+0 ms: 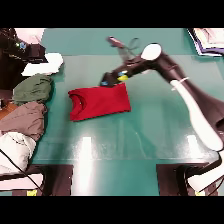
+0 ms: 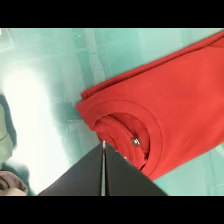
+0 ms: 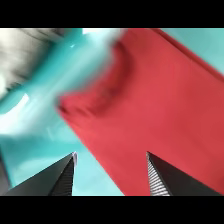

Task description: Fold the shirts.

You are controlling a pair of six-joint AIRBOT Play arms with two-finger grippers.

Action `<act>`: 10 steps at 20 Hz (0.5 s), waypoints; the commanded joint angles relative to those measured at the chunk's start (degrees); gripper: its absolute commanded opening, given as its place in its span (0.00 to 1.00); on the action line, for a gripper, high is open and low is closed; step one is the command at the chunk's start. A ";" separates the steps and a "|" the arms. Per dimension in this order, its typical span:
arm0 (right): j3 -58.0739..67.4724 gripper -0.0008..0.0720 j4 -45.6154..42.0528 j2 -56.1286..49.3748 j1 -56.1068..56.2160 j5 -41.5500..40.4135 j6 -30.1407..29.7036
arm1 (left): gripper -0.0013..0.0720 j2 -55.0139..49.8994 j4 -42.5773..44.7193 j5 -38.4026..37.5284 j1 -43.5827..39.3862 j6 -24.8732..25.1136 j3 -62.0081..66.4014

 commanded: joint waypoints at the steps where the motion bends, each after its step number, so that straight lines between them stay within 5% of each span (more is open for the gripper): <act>1: -12.13 0.75 -2.32 4.81 -11.19 3.89 2.36 | 0.05 0.13 -0.46 -0.22 0.13 -0.04 -0.11; 3: -17.40 0.95 -2.32 4.81 -15.50 2.95 2.36 | 0.05 0.13 -0.48 -0.02 0.13 -0.04 -0.11; 10: -22.95 0.94 10.25 -4.13 -15.45 -0.74 1.16 | 0.05 0.13 -1.14 1.22 0.13 -0.02 -0.11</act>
